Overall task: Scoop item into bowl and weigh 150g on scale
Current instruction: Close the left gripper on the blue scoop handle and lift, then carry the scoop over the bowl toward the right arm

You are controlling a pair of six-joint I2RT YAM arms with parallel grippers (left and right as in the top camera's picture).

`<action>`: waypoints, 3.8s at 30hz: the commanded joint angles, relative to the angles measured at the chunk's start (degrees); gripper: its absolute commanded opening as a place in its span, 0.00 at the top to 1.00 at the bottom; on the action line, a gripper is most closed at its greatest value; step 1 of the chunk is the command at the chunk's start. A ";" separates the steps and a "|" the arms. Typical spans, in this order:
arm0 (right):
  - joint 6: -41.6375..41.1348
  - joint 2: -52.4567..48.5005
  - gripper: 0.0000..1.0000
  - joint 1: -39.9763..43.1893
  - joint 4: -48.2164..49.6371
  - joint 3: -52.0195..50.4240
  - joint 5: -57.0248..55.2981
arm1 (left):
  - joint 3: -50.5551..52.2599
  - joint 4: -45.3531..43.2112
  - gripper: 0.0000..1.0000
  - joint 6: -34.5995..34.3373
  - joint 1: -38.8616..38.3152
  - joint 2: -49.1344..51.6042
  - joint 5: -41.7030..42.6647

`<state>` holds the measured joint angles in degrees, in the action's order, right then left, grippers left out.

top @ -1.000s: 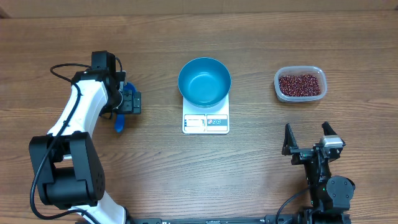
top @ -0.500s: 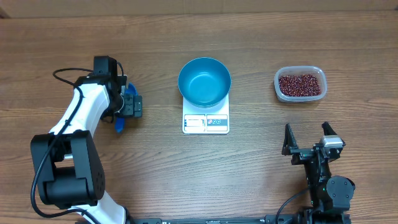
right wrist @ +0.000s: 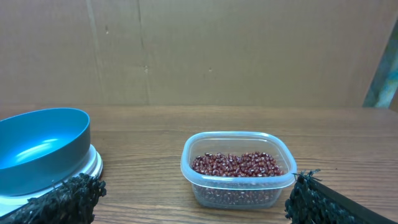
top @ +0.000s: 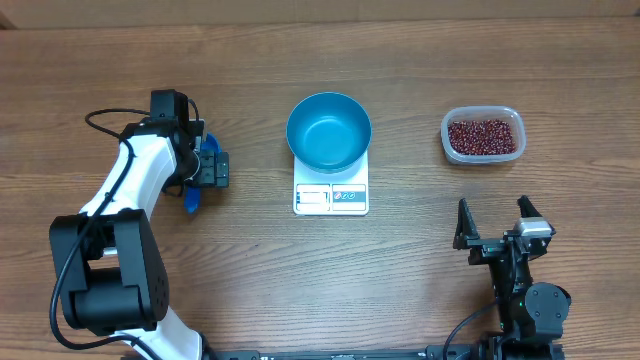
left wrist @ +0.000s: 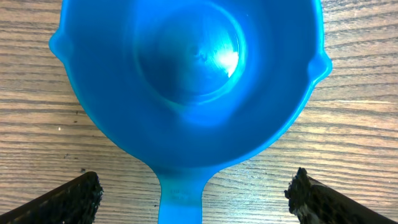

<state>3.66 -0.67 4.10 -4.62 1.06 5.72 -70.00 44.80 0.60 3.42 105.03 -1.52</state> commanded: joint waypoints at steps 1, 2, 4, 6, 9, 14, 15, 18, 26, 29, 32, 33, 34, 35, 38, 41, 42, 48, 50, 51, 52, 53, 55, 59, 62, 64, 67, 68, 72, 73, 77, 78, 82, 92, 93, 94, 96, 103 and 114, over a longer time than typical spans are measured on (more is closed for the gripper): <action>0.26 0.50 0.00 0.15 0.22 -0.59 -0.04 | 0.52 -0.46 0.01 1.09 0.31 0.61 0.96; 0.28 0.50 0.00 0.15 0.22 -0.59 -0.04 | 0.52 -0.61 0.00 1.09 0.31 0.61 0.96; 0.26 0.50 0.00 0.15 0.22 -0.59 -0.04 | 0.52 -1.03 0.02 1.11 0.31 0.61 0.94; 0.28 0.50 0.00 0.15 0.22 -0.59 -0.04 | 0.52 -1.49 0.06 1.11 0.33 0.61 0.94; 0.26 0.50 0.00 0.15 0.22 -0.59 -0.04 | 0.52 -1.62 0.21 1.11 0.33 0.61 0.96; 0.26 0.50 0.00 0.15 0.22 -0.59 -0.04 | 0.52 -1.55 0.30 1.11 0.33 0.61 0.96; 0.28 0.50 0.00 0.15 0.22 -0.59 -0.04 | 0.52 -1.55 0.30 1.11 0.33 0.61 0.96; 0.26 0.50 0.00 0.15 0.22 -0.59 -0.04 | 0.52 -1.51 0.34 1.11 0.33 0.61 0.98; 0.26 0.50 0.00 0.15 0.20 -0.59 -0.04 | 0.52 -0.66 0.46 1.09 0.31 0.61 1.09; 0.26 0.50 0.00 0.15 0.22 -0.59 -0.04 | 0.52 -0.07 0.47 1.09 0.33 0.61 1.09; 0.28 0.50 0.00 0.15 0.22 -0.59 -0.04 | 0.52 0.00 0.49 1.11 0.33 0.61 1.09; 0.26 0.50 0.00 0.15 0.22 -0.59 -0.04 | 0.52 0.00 0.51 1.11 0.33 0.61 1.07; 0.26 0.50 0.00 0.15 0.22 -0.59 -0.04 | 0.52 0.00 0.53 1.09 0.33 0.61 1.09; 0.26 0.50 0.00 0.15 0.22 -0.59 -0.04 | 0.52 0.00 0.53 1.11 0.33 0.61 1.09; 0.26 0.50 0.00 0.15 0.22 -0.59 -0.04 | 0.52 -0.02 0.57 1.11 0.33 0.61 1.07; 0.26 0.50 0.00 0.15 0.22 -0.59 -0.04 | 0.52 0.00 0.60 1.11 0.33 0.61 1.09; 0.28 0.50 0.00 0.15 0.22 -0.59 -0.04 | 0.52 0.00 0.61 1.11 0.33 0.61 1.09; 0.26 0.50 0.00 0.15 0.22 -0.59 -0.04 | 0.52 0.22 0.68 1.09 0.33 0.61 1.09; 0.26 0.50 0.00 0.15 0.22 -0.59 -0.04 | 0.52 0.26 0.71 1.11 0.33 0.61 1.09; 0.28 0.50 0.00 0.15 0.22 -0.59 -0.04 | 0.52 0.28 0.73 1.09 0.33 0.61 1.09; 0.28 0.50 0.00 0.15 0.22 -0.59 -0.04 | 0.52 0.35 0.76 1.09 0.33 0.61 1.09; 0.26 0.50 0.00 0.15 0.22 -0.59 -0.04 | 0.52 0.39 0.79 1.09 0.33 0.61 1.09; 0.26 0.50 0.00 0.15 0.22 -0.59 -0.04 | 0.52 0.42 0.84 1.09 0.31 0.61 1.09; 0.26 0.50 0.00 0.15 0.22 -0.59 -0.04 | 0.52 0.42 0.93 1.09 0.31 0.61 1.09; 0.26 0.50 0.00 0.15 0.22 -0.59 -0.04 | 0.52 0.39 0.96 1.09 0.31 0.61 1.09; 0.26 0.50 0.00 0.15 0.22 -0.59 -0.04 | 0.52 0.37 0.96 1.09 0.31 0.61 1.07; 0.26 0.50 0.00 0.15 0.22 -0.59 -0.04 | 0.52 0.39 0.96 1.09 0.31 0.61 1.07; 0.26 0.50 0.00 0.15 0.22 -0.59 -0.04 | 0.52 0.39 0.96 1.09 0.31 0.61 1.07; 0.26 0.50 0.00 0.15 0.22 -0.59 -0.04 | 0.37 0.42 0.96 1.09 0.31 0.59 1.07; 0.26 0.50 0.00 0.15 0.22 -0.59 -0.04 | 0.20 0.50 0.96 1.09 0.31 0.55 1.07; 0.26 0.50 0.00 0.15 0.22 -0.59 -0.04 | -1.79 2.12 0.96 0.76 0.31 0.33 1.09; 0.26 0.50 0.00 0.15 0.22 -0.59 -0.04 | -2.49 2.62 0.96 0.63 0.31 0.20 1.11; 0.26 0.50 0.00 0.15 0.22 -0.59 -0.04 | -6.78 6.10 0.96 0.63 0.31 -0.04 1.11; 0.26 0.50 0.00 0.15 0.22 -0.59 -0.04 | -25.27 21.42 0.96 -2.29 -0.07 -0.17 1.11; 0.28 0.50 0.00 0.15 0.22 -0.59 -0.04 | -26.99 22.49 0.96 -2.71 -0.22 -0.17 1.14; 0.26 0.50 0.00 0.15 0.22 -0.59 -0.04 | -28.55 23.26 0.96 -2.91 -0.44 -0.17 1.11; 0.26 0.50 0.00 0.15 0.22 -0.59 -0.04 | -33.92 25.99 0.96 -3.28 -1.33 -0.17 1.07; 0.28 0.50 0.00 0.15 0.22 -0.59 -0.04 | -45.64 31.76 0.96 -11.76 -5.75 -0.20 1.11; 0.26 0.50 0.00 0.15 0.22 -0.59 -0.04 | -50.38 33.42 0.96 -25.44 -20.57 -0.20 0.92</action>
<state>3.66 -0.67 4.10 -4.60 1.06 5.72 -118.93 78.28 -18.26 -13.52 105.10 -1.10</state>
